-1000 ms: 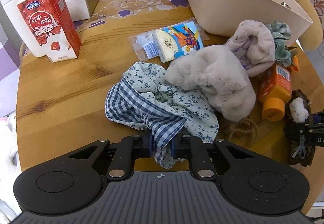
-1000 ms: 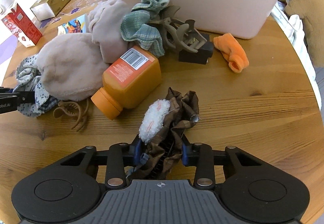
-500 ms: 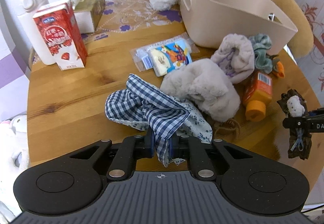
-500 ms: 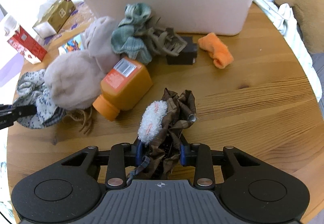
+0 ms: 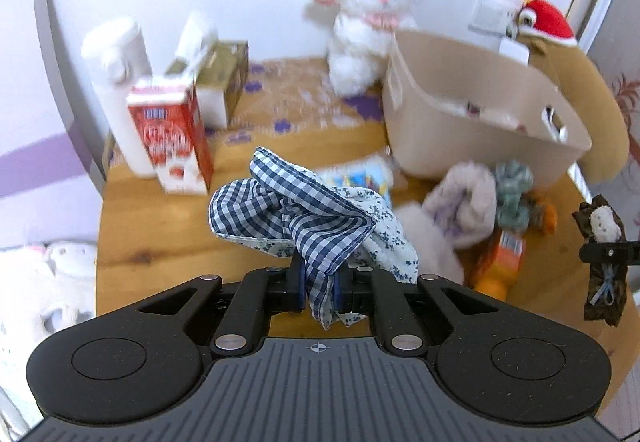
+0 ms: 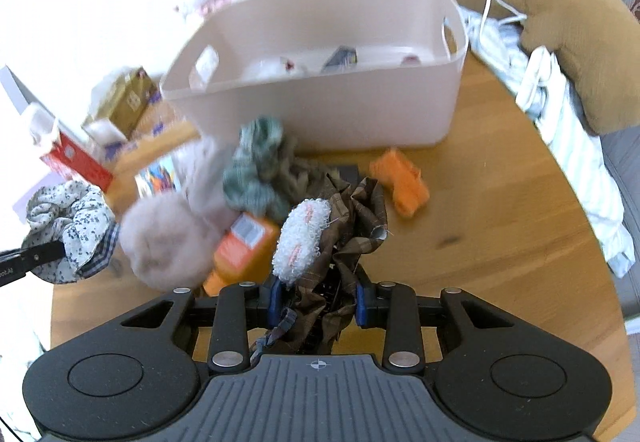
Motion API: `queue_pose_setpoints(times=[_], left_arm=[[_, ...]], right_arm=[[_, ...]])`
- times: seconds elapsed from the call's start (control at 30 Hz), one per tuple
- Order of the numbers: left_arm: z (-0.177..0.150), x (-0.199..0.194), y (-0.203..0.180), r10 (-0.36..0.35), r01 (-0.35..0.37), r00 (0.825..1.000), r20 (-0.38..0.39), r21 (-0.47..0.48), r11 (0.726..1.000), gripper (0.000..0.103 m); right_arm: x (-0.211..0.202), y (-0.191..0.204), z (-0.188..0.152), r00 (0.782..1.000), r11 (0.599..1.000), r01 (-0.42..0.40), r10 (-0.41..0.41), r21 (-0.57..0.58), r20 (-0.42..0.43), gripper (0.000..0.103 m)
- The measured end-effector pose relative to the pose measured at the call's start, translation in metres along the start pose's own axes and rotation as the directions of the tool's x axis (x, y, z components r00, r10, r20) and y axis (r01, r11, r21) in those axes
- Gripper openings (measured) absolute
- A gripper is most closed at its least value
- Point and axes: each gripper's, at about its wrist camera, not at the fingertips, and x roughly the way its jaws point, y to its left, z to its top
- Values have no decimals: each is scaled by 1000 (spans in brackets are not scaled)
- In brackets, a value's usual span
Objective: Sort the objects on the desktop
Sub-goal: 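Carry the cloth and scrunchie over the basket and open both tools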
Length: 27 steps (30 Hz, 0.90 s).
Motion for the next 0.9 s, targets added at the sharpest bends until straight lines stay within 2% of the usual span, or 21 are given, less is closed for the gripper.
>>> queue_pose_setpoints(times=[0.27,0.57,0.9], left_arm=[[40,-9,-29,-33,30,996,80,39,999,11],[86,2,-84,-80,67,987,138,96,993,11],[132,34,-150,-106,78,984,142,194,978,11]], right_arm=[[-27,-14,41,992,999,-29,26,25,121,31],[-43,-42,90,975,1000,-21,23,-11,220,31],[-43,-59,138,957,996,28,-3,-80,290,31]])
